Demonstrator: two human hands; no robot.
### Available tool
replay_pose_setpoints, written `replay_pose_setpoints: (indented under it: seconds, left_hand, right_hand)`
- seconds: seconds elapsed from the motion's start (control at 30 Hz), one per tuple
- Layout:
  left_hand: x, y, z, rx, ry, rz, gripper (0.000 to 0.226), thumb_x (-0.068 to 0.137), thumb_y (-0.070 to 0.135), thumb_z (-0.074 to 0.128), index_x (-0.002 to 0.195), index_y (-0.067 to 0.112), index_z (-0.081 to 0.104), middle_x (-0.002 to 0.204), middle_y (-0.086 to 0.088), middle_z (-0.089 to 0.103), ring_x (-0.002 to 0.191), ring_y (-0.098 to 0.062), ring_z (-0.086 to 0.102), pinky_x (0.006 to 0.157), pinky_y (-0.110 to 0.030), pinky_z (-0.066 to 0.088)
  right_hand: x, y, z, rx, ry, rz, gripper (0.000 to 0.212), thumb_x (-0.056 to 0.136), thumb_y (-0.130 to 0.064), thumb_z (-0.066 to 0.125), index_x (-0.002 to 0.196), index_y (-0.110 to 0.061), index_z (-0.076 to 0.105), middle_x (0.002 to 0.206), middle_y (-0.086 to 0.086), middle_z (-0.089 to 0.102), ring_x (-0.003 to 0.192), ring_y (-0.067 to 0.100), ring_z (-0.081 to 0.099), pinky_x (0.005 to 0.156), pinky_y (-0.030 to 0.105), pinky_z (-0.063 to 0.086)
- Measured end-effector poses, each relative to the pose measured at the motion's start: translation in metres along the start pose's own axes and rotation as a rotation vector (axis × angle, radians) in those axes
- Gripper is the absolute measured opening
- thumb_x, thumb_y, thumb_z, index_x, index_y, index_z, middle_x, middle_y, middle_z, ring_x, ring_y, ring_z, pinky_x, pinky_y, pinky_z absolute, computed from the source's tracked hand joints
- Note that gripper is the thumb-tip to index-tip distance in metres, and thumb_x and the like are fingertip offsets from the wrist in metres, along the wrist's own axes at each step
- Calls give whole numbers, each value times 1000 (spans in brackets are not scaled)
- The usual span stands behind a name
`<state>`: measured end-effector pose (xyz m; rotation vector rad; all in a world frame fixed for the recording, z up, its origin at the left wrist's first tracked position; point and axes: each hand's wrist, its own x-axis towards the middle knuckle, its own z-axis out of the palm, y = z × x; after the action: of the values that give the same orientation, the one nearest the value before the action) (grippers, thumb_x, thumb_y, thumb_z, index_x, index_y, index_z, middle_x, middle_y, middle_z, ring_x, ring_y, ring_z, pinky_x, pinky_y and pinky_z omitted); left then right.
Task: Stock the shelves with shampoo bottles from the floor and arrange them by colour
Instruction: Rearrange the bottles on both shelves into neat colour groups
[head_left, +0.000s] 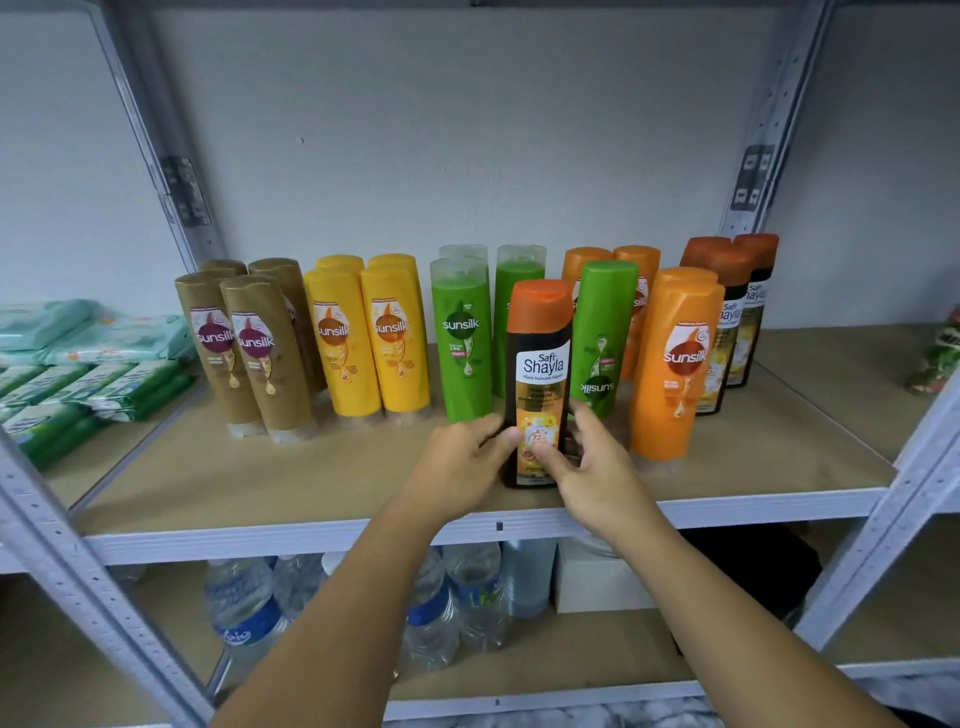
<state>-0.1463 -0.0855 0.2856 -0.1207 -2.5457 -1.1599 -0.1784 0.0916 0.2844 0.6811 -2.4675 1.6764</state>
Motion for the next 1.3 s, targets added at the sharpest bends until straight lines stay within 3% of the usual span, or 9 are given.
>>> replay_pose_setpoints:
  seconds: [0.1,0.2,0.3,0.43,0.53,0.67,0.8,1.0,1.3]
  left_hand:
    - [0,-8,3,50,-92,-41,37,104,44,45,89,15,64,83,-2,68,84,-24,61,82,-44,53]
    - [1,0,15,-11,-230,-48,21,106,24,47,102,24,68,92,11,69,90,-13,61,83,-23,50]
    - [-1,9,31,142,-308,-1,21,105,27,48,109,18,67,93,5,69,81,-10,60,81,-37,54]
    - [1,21,56,378,-279,138,33,102,36,48,123,16,64,129,-2,64,118,-26,59,104,-38,43]
    - [1,34,76,515,-267,117,42,104,40,42,128,11,62,146,-9,54,135,-29,47,114,-37,31]
    - [5,51,102,563,-199,93,42,102,43,37,109,11,64,120,-10,63,116,-33,56,97,-38,40]
    - [14,56,113,503,-125,55,32,101,35,46,104,10,65,115,-10,65,113,-32,58,92,-37,44]
    - [33,51,119,492,-121,-18,37,96,49,44,100,19,66,115,-2,65,108,-29,61,83,-34,48]
    - [44,57,120,580,-84,-43,32,97,45,46,93,18,64,95,-2,68,92,-27,61,67,-33,42]
  right_hand:
    - [-4,-1,-5,-41,20,19,53,95,-28,68,141,-40,44,128,-24,58,121,-3,53,107,34,45]
    - [-14,1,-21,-56,48,26,51,95,-24,68,139,-37,45,130,-19,61,121,0,56,106,37,47]
    - [-25,6,-42,-64,80,35,52,94,-23,69,138,-39,45,130,-18,61,121,0,56,106,37,47]
    - [-43,13,-73,-69,117,57,46,95,-23,67,130,-45,46,127,-21,62,119,-1,57,104,40,50]
    - [-54,18,-94,-65,158,83,45,96,-20,66,130,-44,48,127,-21,63,121,0,57,105,42,49]
    - [-61,23,-119,-74,209,109,47,97,-20,65,138,-37,48,125,-22,64,117,-4,57,103,32,47]
    - [-60,31,-142,-87,262,144,42,98,-18,63,135,-32,50,111,-26,61,101,-15,55,84,13,42]
    - [-34,56,-175,-98,334,203,41,99,-19,62,136,-32,48,118,-15,62,113,7,57,102,38,46]
    - [9,80,-194,-116,389,262,42,102,-17,54,142,-27,45,121,-10,59,108,9,52,91,30,41]
